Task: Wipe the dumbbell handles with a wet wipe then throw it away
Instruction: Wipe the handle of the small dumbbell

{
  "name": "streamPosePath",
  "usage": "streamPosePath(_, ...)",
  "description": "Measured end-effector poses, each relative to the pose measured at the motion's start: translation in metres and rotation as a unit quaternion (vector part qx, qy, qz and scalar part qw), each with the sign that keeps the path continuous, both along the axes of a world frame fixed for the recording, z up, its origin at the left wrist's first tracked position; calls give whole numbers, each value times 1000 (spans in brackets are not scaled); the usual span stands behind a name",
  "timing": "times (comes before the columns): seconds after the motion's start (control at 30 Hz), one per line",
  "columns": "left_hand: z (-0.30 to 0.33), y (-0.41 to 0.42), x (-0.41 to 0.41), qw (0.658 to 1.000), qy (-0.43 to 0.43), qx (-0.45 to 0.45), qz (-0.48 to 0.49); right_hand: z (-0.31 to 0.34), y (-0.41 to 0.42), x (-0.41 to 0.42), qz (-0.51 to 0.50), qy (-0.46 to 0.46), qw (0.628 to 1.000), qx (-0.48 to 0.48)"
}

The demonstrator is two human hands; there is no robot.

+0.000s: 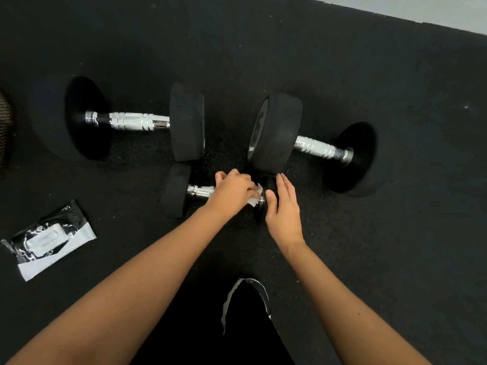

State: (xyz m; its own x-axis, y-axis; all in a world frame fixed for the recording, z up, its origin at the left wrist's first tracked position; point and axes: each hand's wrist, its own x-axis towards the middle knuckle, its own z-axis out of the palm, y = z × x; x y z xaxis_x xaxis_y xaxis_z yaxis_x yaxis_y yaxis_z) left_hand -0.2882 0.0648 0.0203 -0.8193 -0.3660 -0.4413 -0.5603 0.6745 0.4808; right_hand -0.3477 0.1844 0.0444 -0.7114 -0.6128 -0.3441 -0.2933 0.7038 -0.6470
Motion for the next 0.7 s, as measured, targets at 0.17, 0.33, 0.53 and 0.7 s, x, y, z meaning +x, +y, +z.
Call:
streamPosePath(0.17, -1, -39, -18, 972, -128, 187, 59, 0, 0, 0, 2, 3, 1000, 7)
streamPosePath(0.33, -4, -39, -24, 967, -114, 226, 35, -2, 0, -1, 0, -4, 1000, 0)
streamPosePath(0.53, -7, -37, -6, 987, -57, 149, 16, -1, 1, 0, 0, -14, 1000, -1)
streamPosePath(0.7, 3, -30, -8, 996, -42, 81, -21, -3, 0, 0, -2, -8, 1000, -2)
